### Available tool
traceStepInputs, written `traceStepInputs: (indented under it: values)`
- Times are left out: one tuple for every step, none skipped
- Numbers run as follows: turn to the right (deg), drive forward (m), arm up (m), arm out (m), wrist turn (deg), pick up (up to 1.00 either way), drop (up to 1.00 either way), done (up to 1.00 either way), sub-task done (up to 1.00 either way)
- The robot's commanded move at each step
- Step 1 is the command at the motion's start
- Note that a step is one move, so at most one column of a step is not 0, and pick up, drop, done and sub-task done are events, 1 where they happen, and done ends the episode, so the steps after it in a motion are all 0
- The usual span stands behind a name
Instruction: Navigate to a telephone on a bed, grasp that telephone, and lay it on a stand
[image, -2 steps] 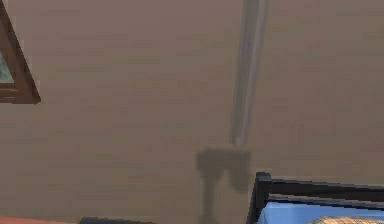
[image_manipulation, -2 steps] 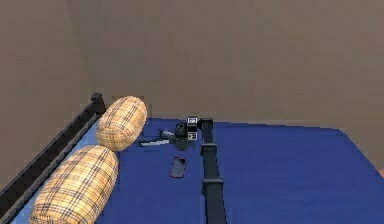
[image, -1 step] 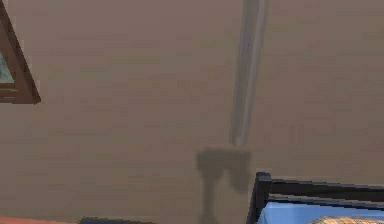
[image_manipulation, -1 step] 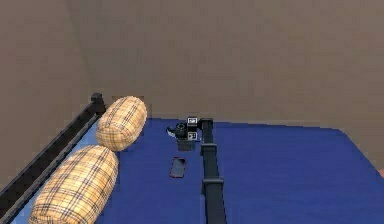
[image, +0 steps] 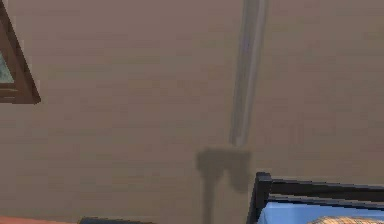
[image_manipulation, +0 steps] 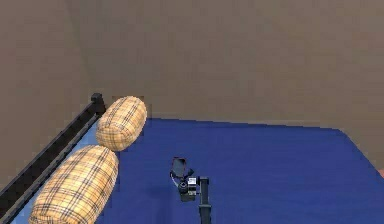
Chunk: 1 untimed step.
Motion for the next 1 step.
traceStepInputs:
  values:
    - [0.0, 0.0, 0.0, 0.0, 0.0, 1.0, 0.0, 0.0, 0.0]
